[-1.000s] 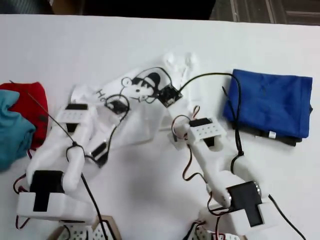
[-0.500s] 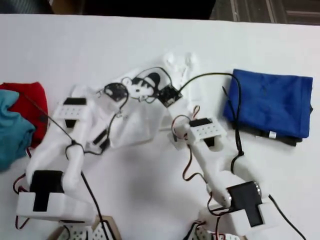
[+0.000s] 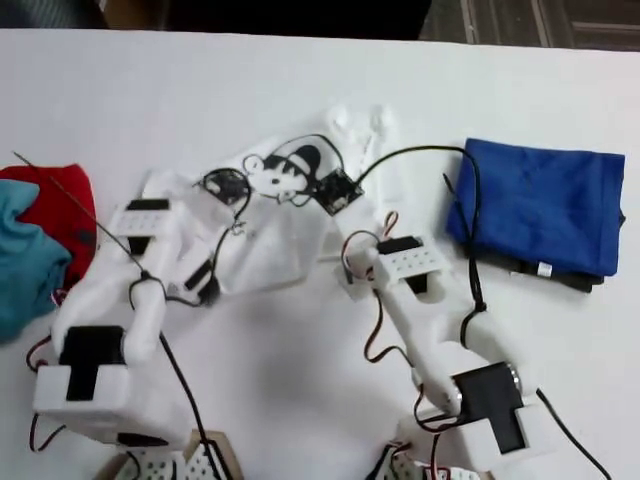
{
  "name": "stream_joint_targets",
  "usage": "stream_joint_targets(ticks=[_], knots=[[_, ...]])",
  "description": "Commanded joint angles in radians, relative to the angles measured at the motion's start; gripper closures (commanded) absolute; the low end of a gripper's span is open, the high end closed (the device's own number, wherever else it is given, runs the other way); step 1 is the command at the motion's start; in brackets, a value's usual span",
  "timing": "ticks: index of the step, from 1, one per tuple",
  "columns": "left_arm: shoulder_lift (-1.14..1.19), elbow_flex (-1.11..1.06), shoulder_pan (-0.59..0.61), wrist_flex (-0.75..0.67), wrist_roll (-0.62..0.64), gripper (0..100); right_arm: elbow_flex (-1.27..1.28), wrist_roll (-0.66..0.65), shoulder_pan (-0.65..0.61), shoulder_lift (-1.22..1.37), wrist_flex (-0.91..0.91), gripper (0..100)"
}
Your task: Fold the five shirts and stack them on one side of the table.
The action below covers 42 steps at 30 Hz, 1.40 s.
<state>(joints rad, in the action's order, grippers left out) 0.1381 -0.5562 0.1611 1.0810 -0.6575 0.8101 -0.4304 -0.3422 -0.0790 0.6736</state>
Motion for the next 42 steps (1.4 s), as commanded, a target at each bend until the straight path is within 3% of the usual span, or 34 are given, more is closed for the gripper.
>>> stream_joint_targets(ticks=[1, 5, 15, 18, 24, 31, 36, 42], knots=[[0.061, 0.061, 0.035, 0.038, 0.003, 83, 0.002, 0.006, -0.007, 0.002, -0.015, 76.8], [0.061, 0.071, 0.035, 0.061, 0.008, 99, 0.002, 0.006, -0.005, 0.002, -0.015, 76.8], [-0.167, 0.067, 0.043, 0.183, 0.014, 97, -0.018, 0.008, 0.008, -0.01, -0.005, 76.8], [-0.244, 0.087, 0.087, 0.18, 0.018, 97, -0.095, 0.074, 0.015, -0.05, 0.084, 76.6], [-0.305, 0.094, 0.184, 0.075, 0.175, 97, -0.184, 0.201, -0.021, -0.127, 0.143, 76.5], [-0.305, 0.094, 0.172, -0.04, 0.367, 97, -0.178, 0.219, -0.17, -0.079, 0.148, 76.6], [-0.302, 0.074, 0.141, -0.109, 0.358, 97, -0.18, 0.218, -0.249, 0.005, 0.099, 76.7], [-0.304, -0.041, 0.14, -0.201, 0.262, 97, -0.189, 0.218, -0.245, 0.157, 0.001, 76.8]])
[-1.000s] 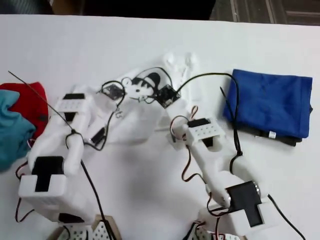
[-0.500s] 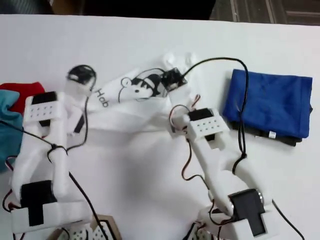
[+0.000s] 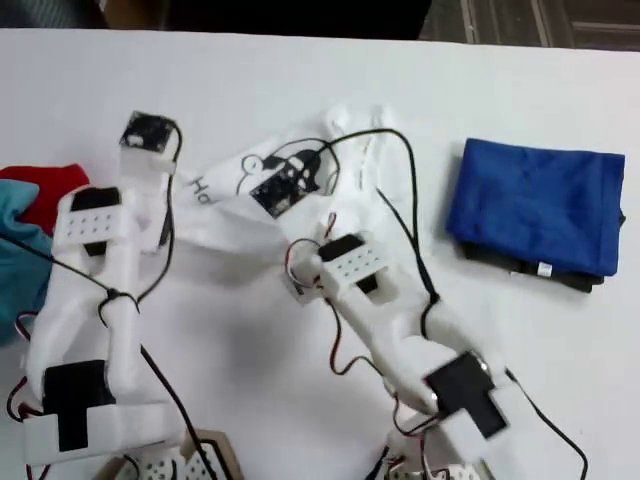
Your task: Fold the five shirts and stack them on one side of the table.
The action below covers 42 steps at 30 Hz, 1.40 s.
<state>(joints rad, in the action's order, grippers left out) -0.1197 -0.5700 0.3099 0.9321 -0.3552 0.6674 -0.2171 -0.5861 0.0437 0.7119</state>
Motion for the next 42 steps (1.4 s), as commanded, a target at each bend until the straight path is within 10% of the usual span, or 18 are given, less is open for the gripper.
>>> stream_joint_targets(ticks=[1, 27, 32, 42], knots=[[-0.046, -0.048, -0.009, -0.074, -0.051, 97, -0.052, 0.005, 0.004, 0.036, -0.038, 76.8], [-0.048, -0.2, 0.011, -0.391, 0.006, 97, -0.199, -0.095, 0.087, 0.154, -0.065, 77.0], [-0.048, -0.206, 0.011, -0.391, 0.008, 97, -0.203, -0.095, 0.087, 0.163, -0.064, 97.8], [-0.048, -0.205, 0.011, -0.394, 0.008, 97, -0.222, -0.095, 0.189, 0.064, 0.119, 97.9]])
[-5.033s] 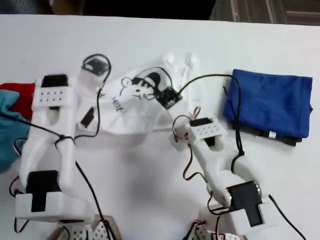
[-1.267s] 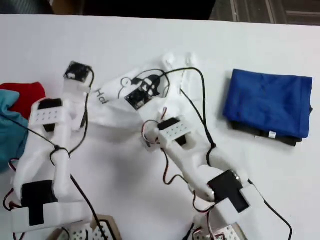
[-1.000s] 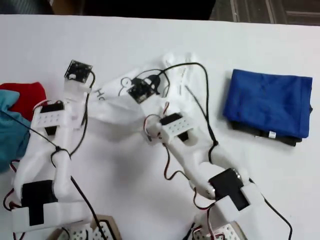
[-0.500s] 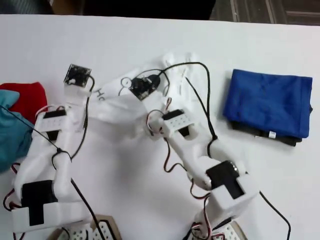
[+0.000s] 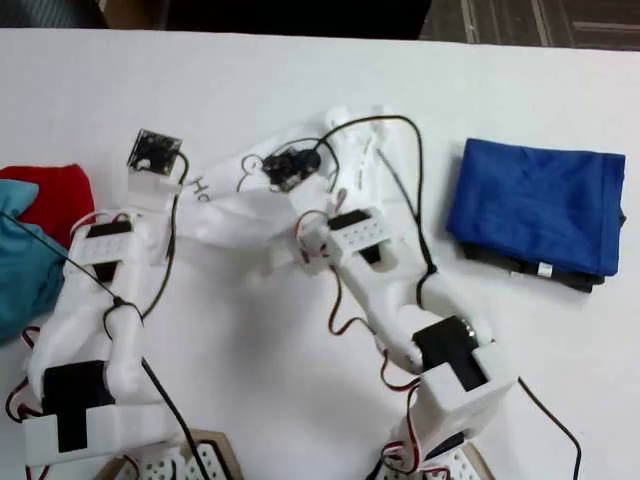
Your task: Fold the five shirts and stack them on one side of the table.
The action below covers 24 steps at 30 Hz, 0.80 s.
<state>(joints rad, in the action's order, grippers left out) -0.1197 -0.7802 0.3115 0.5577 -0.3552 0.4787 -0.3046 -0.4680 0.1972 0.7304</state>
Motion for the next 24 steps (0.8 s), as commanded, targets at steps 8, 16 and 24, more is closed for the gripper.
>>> stream_joint_targets(ticks=[8, 16, 24], knots=[[-0.048, 0.008, 0.003, -0.02, 0.032, 97, -0.028, -0.1, 0.203, -0.423, 0.438, 97.8], [-0.048, 0.01, 0.003, -0.02, 0.075, 97, 0.103, -0.106, 0.147, -0.533, 0.539, 97.8], [-0.048, 0.012, 0.003, -0.02, 0.077, 97, 0.23, -0.272, 0.015, -0.544, 0.545, 97.8]])
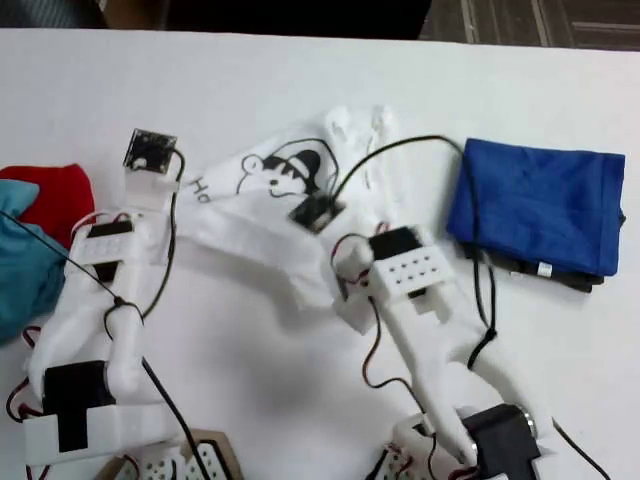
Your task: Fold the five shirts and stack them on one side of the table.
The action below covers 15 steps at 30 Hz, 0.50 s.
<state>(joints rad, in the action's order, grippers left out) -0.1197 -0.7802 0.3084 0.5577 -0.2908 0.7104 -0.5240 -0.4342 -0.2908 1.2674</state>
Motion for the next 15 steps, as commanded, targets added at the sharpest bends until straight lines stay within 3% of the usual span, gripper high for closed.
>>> stream_joint_targets(ticks=[1, 4, 9, 15], knots=[[-0.048, 0.012, 0.006, -0.02, 0.012, 97, -0.014, -0.06, -0.019, -0.056, 0.016, 97.8], [-0.048, 0.012, 0.006, -0.02, 0.012, 97, -0.089, -0.063, -0.021, -0.056, 0.104, 95.8], [-0.048, 0.012, 0.006, -0.02, 0.012, 97, -0.267, -0.064, -0.021, -0.064, 0.277, 75.2], [-0.048, 0.012, 0.006, -0.02, 0.012, 97, -0.331, -0.055, -0.018, -0.081, 0.251, 74.1]])
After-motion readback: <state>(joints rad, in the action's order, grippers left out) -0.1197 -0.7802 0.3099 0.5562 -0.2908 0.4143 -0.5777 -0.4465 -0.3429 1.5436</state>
